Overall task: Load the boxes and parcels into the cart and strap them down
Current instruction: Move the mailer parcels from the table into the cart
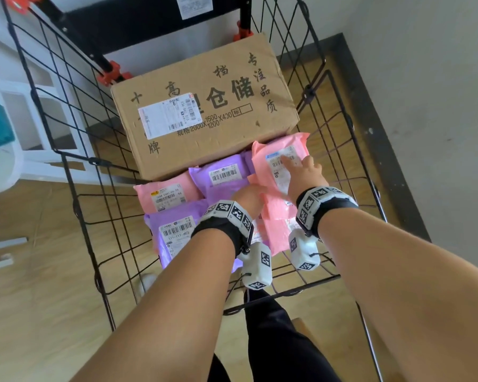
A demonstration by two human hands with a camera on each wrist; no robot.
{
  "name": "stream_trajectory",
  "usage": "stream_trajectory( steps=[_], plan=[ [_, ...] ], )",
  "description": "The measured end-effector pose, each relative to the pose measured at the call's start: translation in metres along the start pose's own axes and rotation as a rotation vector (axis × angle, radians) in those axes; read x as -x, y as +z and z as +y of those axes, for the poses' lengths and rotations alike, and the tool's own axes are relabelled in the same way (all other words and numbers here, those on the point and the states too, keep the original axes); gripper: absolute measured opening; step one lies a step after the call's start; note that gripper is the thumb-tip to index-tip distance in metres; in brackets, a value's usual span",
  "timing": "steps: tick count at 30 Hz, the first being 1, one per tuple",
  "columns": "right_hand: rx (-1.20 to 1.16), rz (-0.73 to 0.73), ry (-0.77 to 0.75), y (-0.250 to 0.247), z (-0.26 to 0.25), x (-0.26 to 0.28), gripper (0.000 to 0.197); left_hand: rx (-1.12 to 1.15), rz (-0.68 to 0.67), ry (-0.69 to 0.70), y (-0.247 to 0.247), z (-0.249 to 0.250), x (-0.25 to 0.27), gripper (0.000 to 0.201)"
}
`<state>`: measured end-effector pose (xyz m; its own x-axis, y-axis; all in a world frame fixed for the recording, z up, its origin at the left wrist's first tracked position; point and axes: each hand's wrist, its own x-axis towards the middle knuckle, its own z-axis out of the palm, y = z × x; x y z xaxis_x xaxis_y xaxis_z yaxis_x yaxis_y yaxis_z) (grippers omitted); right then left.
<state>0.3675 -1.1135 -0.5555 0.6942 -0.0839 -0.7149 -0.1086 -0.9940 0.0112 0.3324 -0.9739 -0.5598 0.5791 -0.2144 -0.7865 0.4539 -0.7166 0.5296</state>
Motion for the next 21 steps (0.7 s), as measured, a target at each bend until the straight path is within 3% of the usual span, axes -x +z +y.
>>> stream_trajectory(
  steps=[12,17,21],
  plan=[
    [-0.202,-0.013,0.116,-0.046,-0.003,0.048,0.073,0.086,0.103,-0.058,-0.043,0.016,0.066,0.044],
    [-0.172,0.050,0.099,-0.073,-0.021,0.086,0.064,0.038,0.156,-0.016,-0.078,0.021,0.111,0.045],
    [-0.191,0.123,0.039,-0.095,-0.052,0.118,0.054,0.155,0.247,-0.004,-0.100,0.014,0.145,0.048]
  ],
)
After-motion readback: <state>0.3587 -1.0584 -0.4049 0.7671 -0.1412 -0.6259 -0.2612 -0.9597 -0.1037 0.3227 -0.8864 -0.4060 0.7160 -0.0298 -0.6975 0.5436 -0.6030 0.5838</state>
